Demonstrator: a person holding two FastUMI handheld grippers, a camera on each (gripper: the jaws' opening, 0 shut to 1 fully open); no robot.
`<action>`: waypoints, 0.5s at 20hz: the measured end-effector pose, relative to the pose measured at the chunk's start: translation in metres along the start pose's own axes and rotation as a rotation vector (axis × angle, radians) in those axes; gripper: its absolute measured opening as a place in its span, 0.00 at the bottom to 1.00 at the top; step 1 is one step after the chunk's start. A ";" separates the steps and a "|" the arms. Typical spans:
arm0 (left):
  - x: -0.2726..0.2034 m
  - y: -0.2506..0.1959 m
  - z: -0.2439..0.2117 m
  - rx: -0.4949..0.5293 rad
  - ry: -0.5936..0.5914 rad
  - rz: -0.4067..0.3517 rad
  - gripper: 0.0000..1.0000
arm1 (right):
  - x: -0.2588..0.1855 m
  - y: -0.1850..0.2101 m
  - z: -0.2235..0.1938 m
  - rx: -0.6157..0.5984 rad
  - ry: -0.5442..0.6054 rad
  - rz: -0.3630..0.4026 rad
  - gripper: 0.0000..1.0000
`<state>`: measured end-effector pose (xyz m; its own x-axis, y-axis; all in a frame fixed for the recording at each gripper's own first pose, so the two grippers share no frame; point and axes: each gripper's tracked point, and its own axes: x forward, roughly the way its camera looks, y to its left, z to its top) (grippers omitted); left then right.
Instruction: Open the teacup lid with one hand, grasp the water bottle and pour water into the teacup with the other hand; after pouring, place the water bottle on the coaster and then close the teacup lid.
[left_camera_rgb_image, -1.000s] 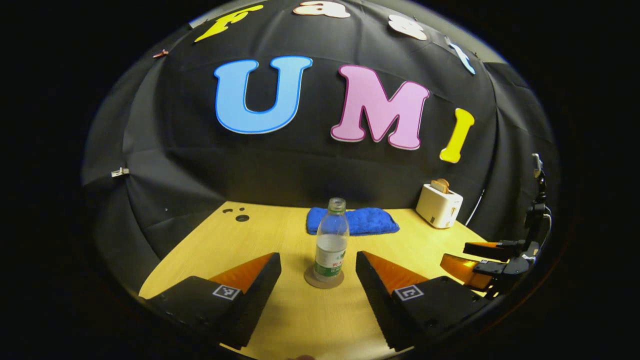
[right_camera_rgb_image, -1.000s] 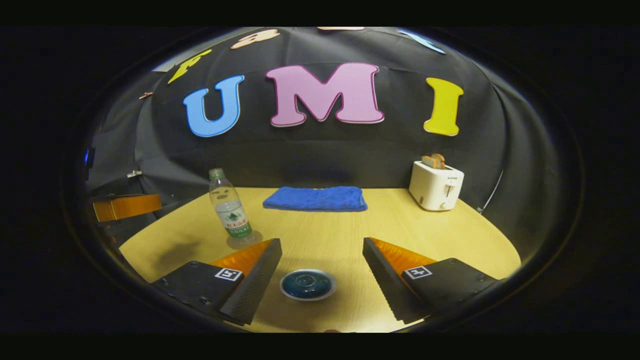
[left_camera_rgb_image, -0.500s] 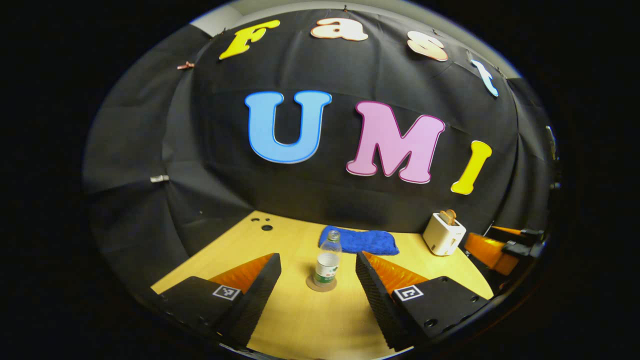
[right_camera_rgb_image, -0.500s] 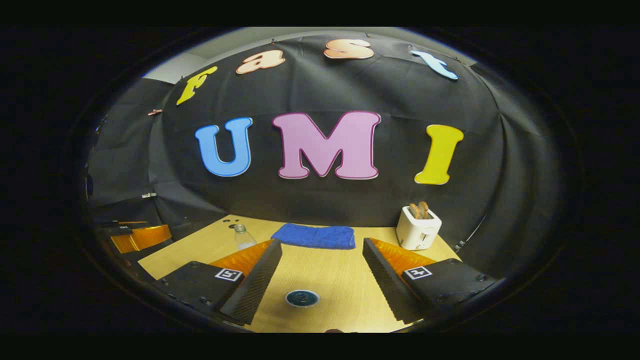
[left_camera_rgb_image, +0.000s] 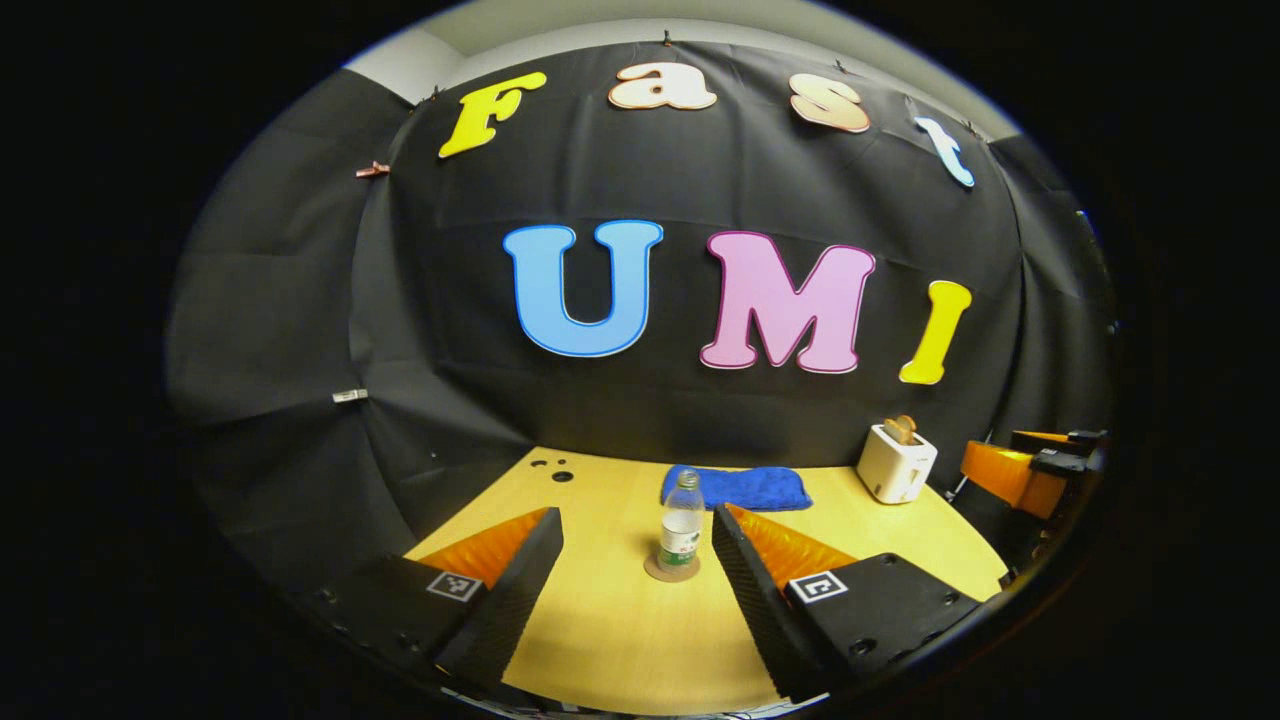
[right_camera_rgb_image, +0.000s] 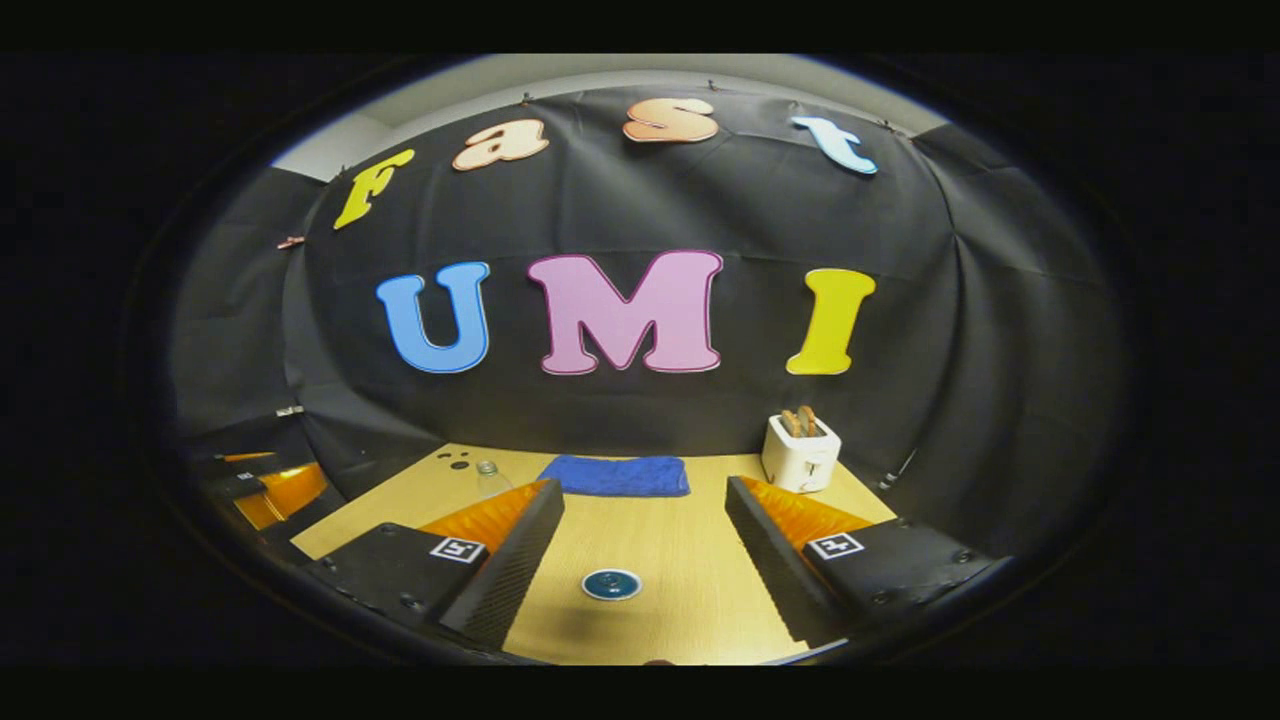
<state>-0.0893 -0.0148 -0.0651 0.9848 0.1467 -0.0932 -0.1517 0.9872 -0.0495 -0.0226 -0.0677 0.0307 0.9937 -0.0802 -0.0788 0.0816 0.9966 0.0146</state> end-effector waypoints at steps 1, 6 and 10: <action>-0.001 0.006 0.000 0.002 -0.001 -0.001 0.96 | -0.001 0.002 0.001 -0.007 -0.005 -0.001 1.00; -0.006 0.030 0.004 0.017 -0.033 -0.001 0.96 | -0.011 0.014 0.008 -0.019 -0.023 0.000 1.00; -0.004 0.054 0.019 0.093 -0.095 -0.023 0.95 | -0.019 0.020 0.007 -0.023 -0.019 -0.016 1.00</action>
